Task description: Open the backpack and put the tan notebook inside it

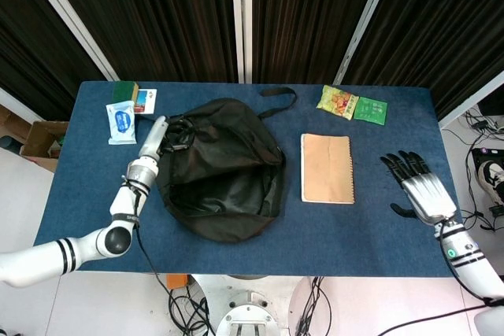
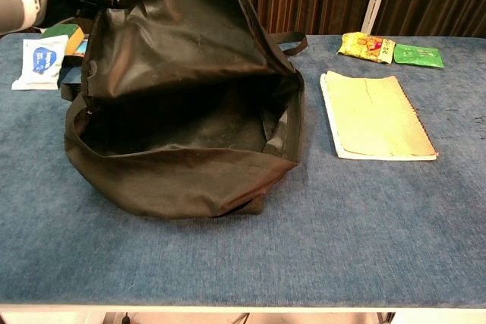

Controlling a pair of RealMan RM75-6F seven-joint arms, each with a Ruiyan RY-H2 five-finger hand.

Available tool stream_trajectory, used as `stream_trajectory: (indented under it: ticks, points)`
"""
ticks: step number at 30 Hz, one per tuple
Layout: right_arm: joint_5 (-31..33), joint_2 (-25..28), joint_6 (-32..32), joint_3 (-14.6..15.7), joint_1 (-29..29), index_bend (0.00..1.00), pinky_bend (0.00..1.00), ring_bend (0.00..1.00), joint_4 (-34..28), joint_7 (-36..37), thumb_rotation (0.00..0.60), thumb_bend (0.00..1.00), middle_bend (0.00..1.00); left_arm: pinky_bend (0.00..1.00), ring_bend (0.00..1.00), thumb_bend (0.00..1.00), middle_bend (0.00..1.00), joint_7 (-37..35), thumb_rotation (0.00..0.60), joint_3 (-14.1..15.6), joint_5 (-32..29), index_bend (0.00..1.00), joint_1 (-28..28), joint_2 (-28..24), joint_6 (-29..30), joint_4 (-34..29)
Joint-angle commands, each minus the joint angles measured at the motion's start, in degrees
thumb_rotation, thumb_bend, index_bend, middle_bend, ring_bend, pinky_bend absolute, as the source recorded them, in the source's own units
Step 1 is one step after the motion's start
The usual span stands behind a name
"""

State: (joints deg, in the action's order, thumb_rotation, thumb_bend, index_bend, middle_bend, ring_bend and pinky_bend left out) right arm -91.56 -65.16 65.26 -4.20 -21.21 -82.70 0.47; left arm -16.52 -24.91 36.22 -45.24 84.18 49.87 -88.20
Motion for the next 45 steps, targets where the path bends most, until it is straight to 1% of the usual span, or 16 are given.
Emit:
stream_trajectory:
  ticks: [1,5,10,13,19,22,26,29,33,36,41,45]
  points:
    - [-1.6,-5.7,-5.5,0.5,-5.2,0.08,0.1,0.0,8.2,0.0,0.6,0.14,0.11,0.39,0.56,0.56,0.68,0.2,0.6,-3.6,-10.2,0.67,-2.5,2.1,-4.7,4.6]
    - [-3.3,-11.7,-6.8,1.1,-8.1,0.08,0.1,0.0,17.0,2.7,0.6,0.13,0.09,0.39,0.56,0.57,0.67,-1.8,0.6,-4.4,-12.7,0.67,-1.7,2.1,-7.1,5.4]
    - [-5.2,-17.8,-6.8,2.4,-10.8,0.08,0.07,0.0,27.6,6.7,0.6,0.07,0.07,0.39,0.55,0.58,0.67,-3.0,0.6,-4.5,-12.9,0.66,-0.7,2.2,-7.7,5.0]
    - [-5.8,-20.7,-7.2,3.2,-12.1,0.08,0.05,0.0,32.2,8.8,0.6,0.05,0.05,0.39,0.55,0.57,0.67,-3.7,0.6,-4.8,-13.1,0.66,-0.3,2.4,-8.1,5.2]
    - [-6.9,-26.1,-7.1,4.7,-14.1,0.08,0.04,0.0,40.7,11.1,0.6,0.05,0.04,0.39,0.55,0.58,0.67,-4.5,0.6,-5.3,-13.8,0.66,-0.1,2.9,-8.5,5.7]
    - [-7.9,-29.0,-5.2,5.5,-15.0,0.08,0.04,0.0,44.0,13.4,0.6,0.05,0.04,0.39,0.55,0.57,0.66,-5.1,0.6,-5.5,-14.0,0.66,0.1,3.0,-9.2,5.9]
    - [-9.7,-31.8,-1.9,6.8,-15.7,0.08,0.04,0.0,46.5,16.0,0.6,0.05,0.05,0.38,0.54,0.57,0.66,-5.3,0.6,-5.6,-13.9,0.66,0.4,2.9,-9.7,6.3]
    - [-11.0,-33.2,1.2,7.7,-16.2,0.08,0.04,0.0,46.9,17.9,0.6,0.05,0.06,0.38,0.54,0.57,0.66,-5.7,0.6,-5.6,-13.9,0.66,0.7,2.9,-9.9,6.4]
    - [-11.6,-34.2,4.4,8.0,-16.6,0.07,0.04,0.0,46.5,19.4,0.6,0.05,0.08,0.38,0.54,0.57,0.66,-5.8,0.6,-5.5,-13.6,0.66,1.0,2.8,-10.0,6.6]
    - [-11.2,-33.5,4.7,8.1,-16.7,0.07,0.04,0.0,46.3,19.3,0.6,0.06,0.09,0.38,0.54,0.57,0.66,-6.0,0.6,-5.6,-13.5,0.66,1.2,2.8,-10.3,6.7]
    - [-10.2,-31.0,3.0,9.0,-16.4,0.08,0.04,0.0,46.3,19.5,0.6,0.08,0.11,0.37,0.53,0.57,0.66,-6.3,0.6,-5.7,-12.7,0.66,1.5,2.5,-10.6,6.2]
    - [-9.4,-31.0,0.9,9.3,-16.7,0.08,0.04,0.0,47.6,19.7,0.6,0.08,0.11,0.37,0.53,0.57,0.66,-6.6,0.6,-5.7,-12.3,0.66,1.7,2.4,-10.5,5.7]
